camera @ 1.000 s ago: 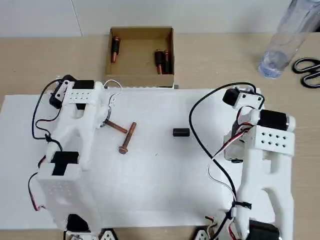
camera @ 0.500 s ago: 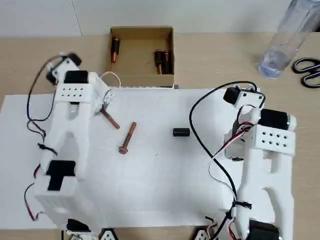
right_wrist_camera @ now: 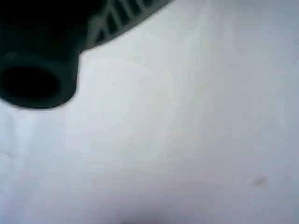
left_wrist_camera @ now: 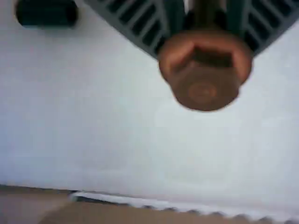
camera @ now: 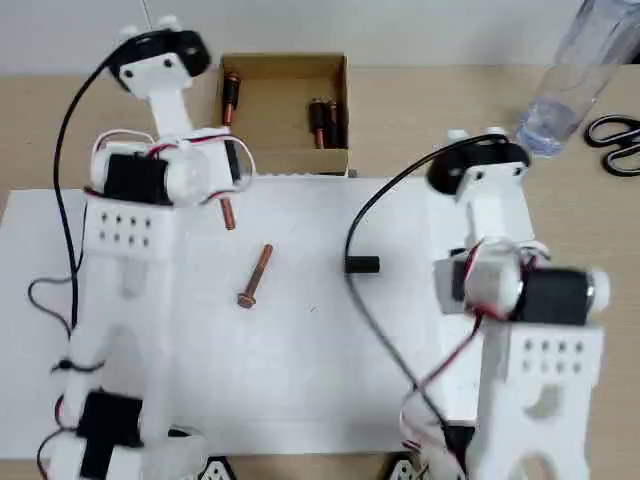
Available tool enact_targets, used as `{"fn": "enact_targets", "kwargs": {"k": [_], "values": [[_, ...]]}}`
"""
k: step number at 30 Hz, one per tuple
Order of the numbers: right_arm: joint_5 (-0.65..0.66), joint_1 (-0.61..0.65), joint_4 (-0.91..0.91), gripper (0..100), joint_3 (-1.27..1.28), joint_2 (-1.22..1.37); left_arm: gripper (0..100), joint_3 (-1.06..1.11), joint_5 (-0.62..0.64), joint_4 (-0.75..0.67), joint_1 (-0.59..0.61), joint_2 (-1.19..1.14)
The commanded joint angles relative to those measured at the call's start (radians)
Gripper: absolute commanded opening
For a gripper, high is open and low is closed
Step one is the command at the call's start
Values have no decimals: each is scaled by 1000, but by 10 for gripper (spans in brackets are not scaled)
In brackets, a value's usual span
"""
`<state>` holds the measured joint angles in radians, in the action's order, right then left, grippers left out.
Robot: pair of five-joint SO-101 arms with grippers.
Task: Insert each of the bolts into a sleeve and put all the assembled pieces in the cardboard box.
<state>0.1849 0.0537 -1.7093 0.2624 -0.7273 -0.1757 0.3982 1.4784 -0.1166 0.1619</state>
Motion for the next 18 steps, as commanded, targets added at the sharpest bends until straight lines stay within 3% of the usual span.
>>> {"fn": "enact_targets", "kwargs": {"k": [1,5,10,18], "values": [[-3,125,59,3,34,-137,6,-45,-38,0,-51,133],[0,236,260,2,247,-348,6,-27,-40,-5,-66,193],[52,309,510,2,562,-616,6,166,-41,-117,-44,299],[63,325,716,2,873,-898,6,816,-78,-697,-46,697]]}}
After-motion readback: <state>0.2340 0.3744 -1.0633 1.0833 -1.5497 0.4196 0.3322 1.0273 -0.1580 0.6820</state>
